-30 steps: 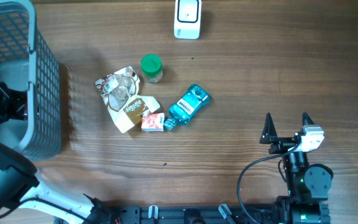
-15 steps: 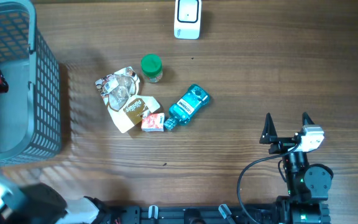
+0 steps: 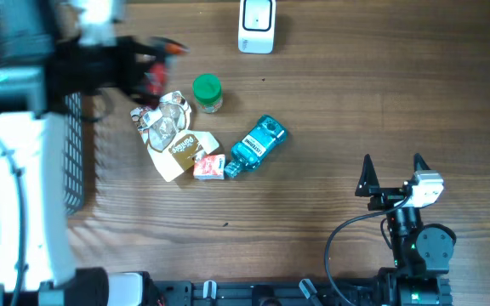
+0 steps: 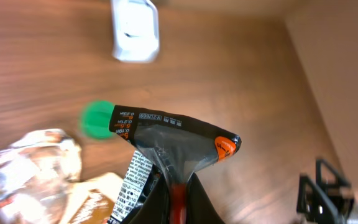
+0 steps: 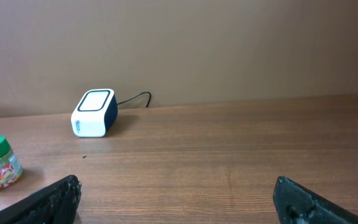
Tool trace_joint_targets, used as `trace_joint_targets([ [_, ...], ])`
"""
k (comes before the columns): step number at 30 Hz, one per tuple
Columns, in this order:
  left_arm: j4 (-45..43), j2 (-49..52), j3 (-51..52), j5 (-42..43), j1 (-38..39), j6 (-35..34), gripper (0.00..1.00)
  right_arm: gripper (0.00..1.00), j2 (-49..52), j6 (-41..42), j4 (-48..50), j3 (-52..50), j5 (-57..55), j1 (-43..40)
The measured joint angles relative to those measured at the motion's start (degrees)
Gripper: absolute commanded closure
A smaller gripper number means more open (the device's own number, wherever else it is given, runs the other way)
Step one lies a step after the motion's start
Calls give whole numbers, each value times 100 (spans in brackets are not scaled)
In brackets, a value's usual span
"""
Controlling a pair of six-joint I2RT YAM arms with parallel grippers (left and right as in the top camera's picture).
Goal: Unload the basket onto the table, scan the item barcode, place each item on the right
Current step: 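Carry the snack packet out and drop it beside the Listerine bottle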
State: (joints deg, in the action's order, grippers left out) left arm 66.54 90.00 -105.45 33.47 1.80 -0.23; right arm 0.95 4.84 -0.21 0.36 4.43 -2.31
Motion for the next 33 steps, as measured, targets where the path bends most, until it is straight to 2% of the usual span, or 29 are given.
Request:
trace_joint_targets([
  [6, -717, 1119, 2, -267, 1519, -13, 96, 0, 0, 0, 0, 0, 0, 0],
  [14, -1751, 2575, 2, -734, 2398, -15, 96, 0, 0, 0, 0, 0, 0, -2],
  [21, -2446, 3853, 2, -1904, 2435, -15, 96, 0, 0, 0, 0, 0, 0, 0],
  [25, -2559, 4054, 2, -2452, 2428, -11, 96, 0, 0, 0, 0, 0, 0, 0],
  [33, -2452, 4170, 17, -2597, 2435, -11, 96, 0, 0, 0, 0, 0, -2, 0],
])
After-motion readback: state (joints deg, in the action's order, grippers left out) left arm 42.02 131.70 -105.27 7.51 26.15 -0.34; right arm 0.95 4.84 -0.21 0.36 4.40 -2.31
